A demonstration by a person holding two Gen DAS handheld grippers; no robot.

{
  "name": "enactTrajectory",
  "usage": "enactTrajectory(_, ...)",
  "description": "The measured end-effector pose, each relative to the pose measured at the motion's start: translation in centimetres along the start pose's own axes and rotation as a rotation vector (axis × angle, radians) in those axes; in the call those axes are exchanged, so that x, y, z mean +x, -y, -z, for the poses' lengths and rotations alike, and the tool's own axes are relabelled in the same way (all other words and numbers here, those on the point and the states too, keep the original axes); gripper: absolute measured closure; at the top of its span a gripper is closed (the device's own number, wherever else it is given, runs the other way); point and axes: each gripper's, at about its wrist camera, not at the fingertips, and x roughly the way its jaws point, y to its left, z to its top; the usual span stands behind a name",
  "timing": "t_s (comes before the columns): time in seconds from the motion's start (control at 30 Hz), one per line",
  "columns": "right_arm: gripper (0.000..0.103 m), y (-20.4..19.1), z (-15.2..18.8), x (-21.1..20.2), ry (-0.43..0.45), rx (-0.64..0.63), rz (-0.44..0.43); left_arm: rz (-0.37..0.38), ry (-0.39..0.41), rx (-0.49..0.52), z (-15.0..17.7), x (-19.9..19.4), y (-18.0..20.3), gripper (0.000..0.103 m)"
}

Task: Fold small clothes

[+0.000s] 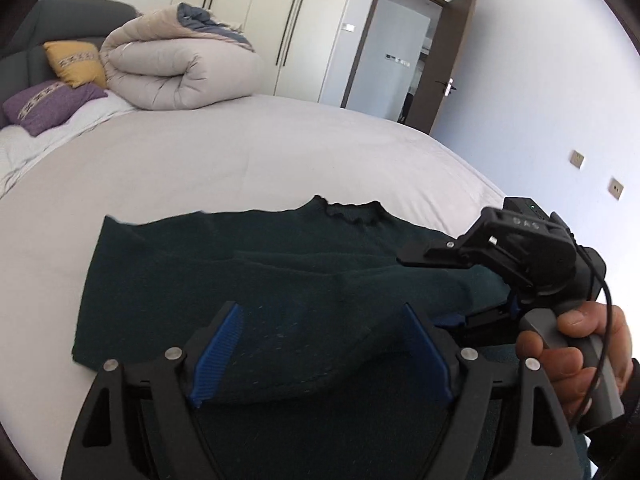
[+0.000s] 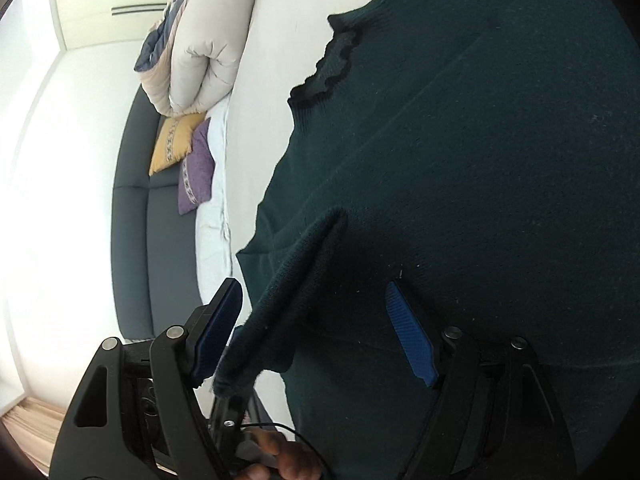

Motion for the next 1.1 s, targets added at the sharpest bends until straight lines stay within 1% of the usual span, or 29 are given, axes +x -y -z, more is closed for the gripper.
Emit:
enactTrajectory(0.03, 0.044, -0.8, 0.2, 0.6, -0.016, -0.03, 0.029, -0.004, -0.001, -0.025, 0.5, -0.6, -0.8, 0.02)
enactTrajectory(0.07, 0.055, -1.4, 0.2, 1.2, -0.033, -0.057, 0.068, -0.01, -0.006, -0.033, 1.2, -1.0, -1.3, 0.02)
enactTrajectory(0.1, 0.061, -1.9, 0.5, 1.8, -0.042, -0.07, 0.108, -0.023, -0.02, -0.021, 1.9, -1.1, -1.3, 0.02)
enactTrajectory(0.13, 0.069, -2.2, 0.6, 2.5, -0.049, -0.083, 0.137, -0.04, -0.036, -0.009, 2.7, -1.2, -1.5, 0.02)
enactTrajectory(0.17, 0.086, -2.5, 0.7, 2.8, -0.054, -0.11, 0.173, -0.048, -0.046, -0.009, 3.5, -1.5, -1.6, 0.02)
enactTrajectory(0.2, 0.09, -2.9, 0.8, 2.9, -0.051, -0.133, 0.203, -0.047, -0.056, -0.022, 4.1, -1.7, -2.0, 0.02)
enactTrajectory(0.23, 0.092, -3.2, 1.0, 2.9, -0.048, -0.157, 0.223, -0.052, -0.067, -0.044, 4.5, -1.8, -2.5, 0.02)
enactTrajectory(0.27, 0.095, -3.7, 1.1, 2.8, -0.045, -0.191, 0.248, -0.067, -0.082, -0.073, 5.0, -1.7, -3.2, 0.02)
enactTrajectory(0.3, 0.096, -4.2, 1.3, 2.5, -0.038, -0.231, 0.279, -0.075, -0.099, -0.103, 5.4, -1.7, -3.9, 0.02)
enactTrajectory(0.37, 0.096, -5.0, 1.3, 1.3, -0.018, -0.269, 0.326, -0.061, -0.119, -0.149, 6.2, -1.6, -4.9, 0.02)
enactTrajectory(0.43, 0.096, -5.6, 0.6, -0.1, 0.036, -0.298, 0.366, -0.063, -0.116, -0.142, 6.5, -2.0, -4.9, 0.02)
enactTrajectory(0.47, 0.096, -5.8, 0.2, -0.9, 0.058, -0.301, 0.378, -0.064, -0.114, -0.128, 6.6, -2.2, -4.6, 0.02)
enactTrajectory(0.53, 0.096, -5.4, -0.8, -2.3, 0.074, -0.294, 0.411, -0.059, -0.116, -0.099, 6.8, -2.3, -4.1, 0.02)
enactTrajectory(0.6, 0.096, -4.6, -1.4, -3.2, 0.086, -0.293, 0.463, -0.047, -0.113, -0.096, 6.8, -2.5, -4.1, 0.02)
enactTrajectory(0.67, 0.096, -3.9, -2.2, -3.9, 0.096, -0.279, 0.492, -0.03, -0.115, -0.134, 6.5, -2.7, -4.8, 0.02)
enactTrajectory(0.73, 0.096, -2.9, -2.8, -4.7, 0.105, -0.258, 0.496, -0.013, -0.115, -0.182, 6.1, -2.9, -5.9, 0.021)
enactTrajectory(0.8, 0.096, -2.1, -3.3, -4.8, 0.115, -0.252, 0.507, -0.002, -0.116, -0.213, 5.3, -3.0, -7.0, 0.026)
enactTrajectory(0.87, 0.096, -1.4, -3.8, -4.7, 0.114, -0.255, 0.517, 0.001, -0.109, -0.219, 4.0, -3.3, -7.9, 0.033)
enactTrajectory(0.9, 0.096, -1.1, -3.9, -4.7, 0.111, -0.259, 0.519, -0.001, -0.1, -0.216, 3.2, -3.3, -8.3, 0.034)
enactTrajectory(0.97, 0.096, -0.7, -4.1, -4.1, 0.097, -0.266, 0.527, -0.003, -0.075, -0.207, 1.3, -3.4, -8.9, 0.041)
enactTrajectory(1.07, 0.096, -0.6, -4.7, -3.2, 0.102, -0.285, 0.538, 0.012, -0.033, -0.198, -2.0, -3.2, -10.0, 0.045)
enactTrajectory(1.1, 0.096, -0.5, -5.0, -2.7, 0.101, -0.287, 0.537, 0.003, -0.029, -0.181, -3.0, -2.9, -10.1, 0.046)
